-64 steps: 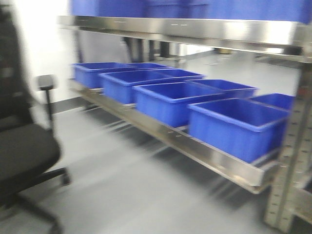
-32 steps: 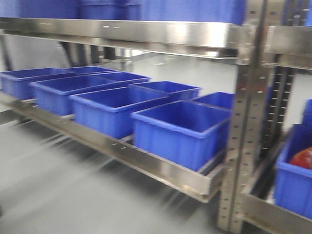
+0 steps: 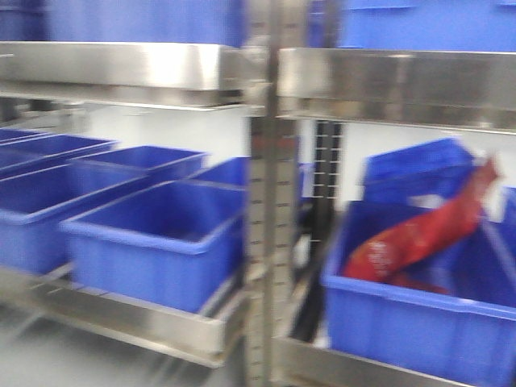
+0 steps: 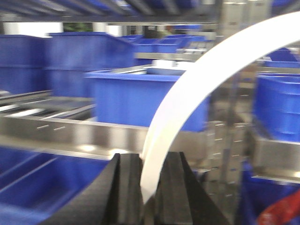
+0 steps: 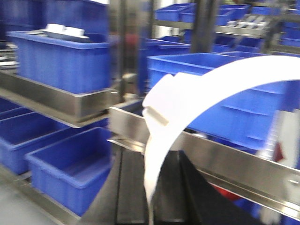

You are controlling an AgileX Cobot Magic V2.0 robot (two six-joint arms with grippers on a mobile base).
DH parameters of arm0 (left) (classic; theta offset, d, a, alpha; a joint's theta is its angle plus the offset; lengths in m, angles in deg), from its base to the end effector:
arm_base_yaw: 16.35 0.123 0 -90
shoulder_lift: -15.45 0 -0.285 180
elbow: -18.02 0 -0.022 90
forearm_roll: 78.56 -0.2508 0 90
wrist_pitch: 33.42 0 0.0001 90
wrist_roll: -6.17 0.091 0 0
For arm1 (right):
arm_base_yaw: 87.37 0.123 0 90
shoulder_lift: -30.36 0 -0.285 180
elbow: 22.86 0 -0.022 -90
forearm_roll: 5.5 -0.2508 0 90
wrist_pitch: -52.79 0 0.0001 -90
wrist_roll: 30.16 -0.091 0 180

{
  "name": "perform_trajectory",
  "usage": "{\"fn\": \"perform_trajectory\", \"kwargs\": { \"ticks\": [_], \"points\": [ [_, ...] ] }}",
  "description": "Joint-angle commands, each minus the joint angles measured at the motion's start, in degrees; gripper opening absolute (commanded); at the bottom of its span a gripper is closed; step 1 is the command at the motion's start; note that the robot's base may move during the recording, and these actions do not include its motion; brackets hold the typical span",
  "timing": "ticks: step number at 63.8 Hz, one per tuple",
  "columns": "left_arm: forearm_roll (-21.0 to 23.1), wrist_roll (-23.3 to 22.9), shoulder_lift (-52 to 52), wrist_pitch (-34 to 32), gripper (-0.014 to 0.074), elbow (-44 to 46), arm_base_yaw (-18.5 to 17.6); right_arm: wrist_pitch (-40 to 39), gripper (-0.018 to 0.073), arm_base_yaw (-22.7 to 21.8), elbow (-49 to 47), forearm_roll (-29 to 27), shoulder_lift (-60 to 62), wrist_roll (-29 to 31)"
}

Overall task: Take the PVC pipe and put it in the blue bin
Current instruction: 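Align the base in front of an open blue bin on the shelf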

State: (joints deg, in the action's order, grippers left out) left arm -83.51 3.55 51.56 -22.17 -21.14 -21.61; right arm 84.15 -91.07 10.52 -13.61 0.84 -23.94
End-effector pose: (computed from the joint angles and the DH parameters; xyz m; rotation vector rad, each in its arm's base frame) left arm 0.0973 -0.0074 0.3815 0.0852 1.5070 -0.0297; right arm 0.0561 0.0031 0.3908 0.0070 1.6405 0.0205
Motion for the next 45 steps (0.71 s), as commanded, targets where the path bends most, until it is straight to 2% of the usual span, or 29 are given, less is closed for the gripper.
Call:
{"fn": "perform_trajectory", "kwargs": {
  "ticks": [1, 45],
  "points": [
    [0.21, -0.45, -0.14, -1.80, -0.0111, 0.43, -0.46, -1.87, -0.0162, 0.17, -0.07, 0.44, 0.11, 0.34],
    [0.21, -0.45, -0.14, -1.80, -0.0111, 0.43, -0.46, -1.87, -0.0162, 0.17, -0.07, 0.44, 0.11, 0.34]
  ]
}}
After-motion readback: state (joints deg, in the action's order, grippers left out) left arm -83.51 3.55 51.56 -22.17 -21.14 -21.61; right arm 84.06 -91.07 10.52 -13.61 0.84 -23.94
